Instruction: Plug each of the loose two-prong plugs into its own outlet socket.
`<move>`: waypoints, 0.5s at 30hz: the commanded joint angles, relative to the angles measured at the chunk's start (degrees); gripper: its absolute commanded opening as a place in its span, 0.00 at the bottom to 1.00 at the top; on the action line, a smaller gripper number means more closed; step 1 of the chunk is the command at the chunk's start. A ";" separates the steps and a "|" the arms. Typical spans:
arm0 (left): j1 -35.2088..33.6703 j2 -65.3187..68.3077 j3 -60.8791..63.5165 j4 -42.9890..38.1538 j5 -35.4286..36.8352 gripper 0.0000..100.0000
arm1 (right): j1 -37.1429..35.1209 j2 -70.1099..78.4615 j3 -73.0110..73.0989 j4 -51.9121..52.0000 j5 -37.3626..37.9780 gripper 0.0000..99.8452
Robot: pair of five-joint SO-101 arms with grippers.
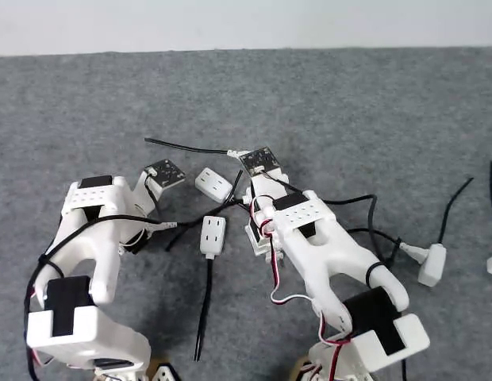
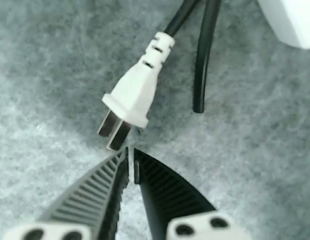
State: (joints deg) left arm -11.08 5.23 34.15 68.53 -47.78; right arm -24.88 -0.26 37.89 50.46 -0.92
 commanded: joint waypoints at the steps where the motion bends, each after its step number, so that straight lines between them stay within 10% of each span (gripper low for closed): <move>1: -0.18 -0.97 -0.22 -0.97 0.70 0.01 | -0.40 -0.92 -2.64 -0.31 -0.35 0.11; 15: -0.18 -0.97 -0.22 -0.79 0.70 0.01 | -0.48 5.41 -7.65 0.57 0.97 0.00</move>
State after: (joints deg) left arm -11.08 5.23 34.15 68.53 -47.78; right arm -24.79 5.19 33.32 50.81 -0.48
